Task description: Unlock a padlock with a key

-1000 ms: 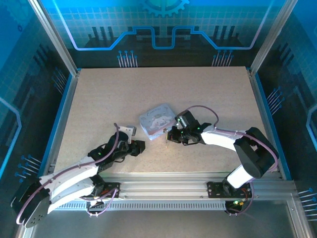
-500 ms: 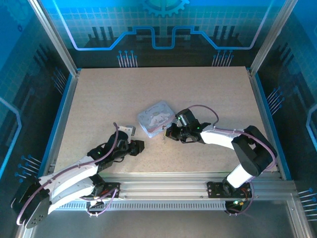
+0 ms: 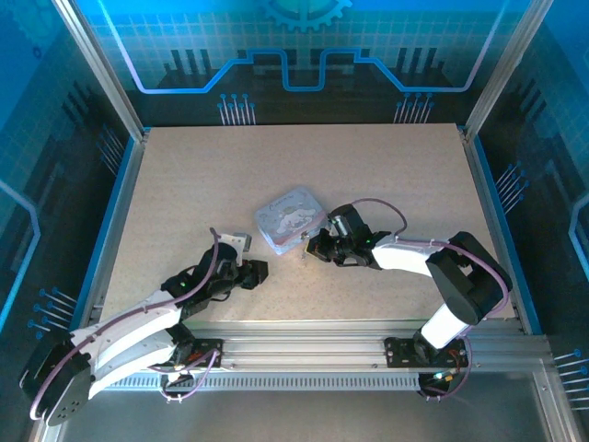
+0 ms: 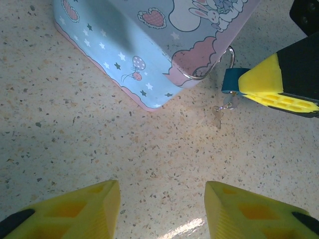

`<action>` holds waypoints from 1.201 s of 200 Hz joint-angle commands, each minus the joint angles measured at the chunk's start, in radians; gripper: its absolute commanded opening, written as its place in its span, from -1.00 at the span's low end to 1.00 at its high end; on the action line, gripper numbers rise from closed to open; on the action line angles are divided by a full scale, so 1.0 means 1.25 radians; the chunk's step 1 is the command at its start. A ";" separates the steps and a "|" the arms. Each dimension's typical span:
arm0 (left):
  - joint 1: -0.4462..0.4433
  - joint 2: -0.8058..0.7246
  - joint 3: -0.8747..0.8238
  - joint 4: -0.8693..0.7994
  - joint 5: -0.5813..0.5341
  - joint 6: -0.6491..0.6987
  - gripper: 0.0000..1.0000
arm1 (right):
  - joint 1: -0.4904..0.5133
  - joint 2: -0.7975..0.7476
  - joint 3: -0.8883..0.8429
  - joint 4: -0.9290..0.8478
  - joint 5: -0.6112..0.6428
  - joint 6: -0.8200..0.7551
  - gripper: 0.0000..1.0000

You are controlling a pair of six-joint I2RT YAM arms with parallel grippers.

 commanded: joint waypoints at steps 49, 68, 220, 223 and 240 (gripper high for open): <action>0.012 -0.011 0.014 -0.011 0.012 -0.003 -0.02 | -0.021 -0.007 -0.029 0.054 -0.001 0.061 -1.00; 0.011 -0.012 0.012 -0.010 0.013 -0.004 -0.02 | -0.022 -0.005 -0.037 0.071 -0.003 0.078 -1.00; 0.012 -0.040 -0.002 -0.023 0.013 -0.003 -0.02 | -0.024 -0.015 -0.052 0.098 0.040 0.154 -1.00; 0.011 -0.040 -0.001 -0.023 0.013 -0.003 -0.02 | -0.024 -0.015 -0.052 0.099 0.041 0.154 -1.00; 0.012 -0.042 -0.003 -0.025 0.012 -0.003 -0.02 | -0.024 -0.019 -0.052 0.098 0.047 0.155 -1.00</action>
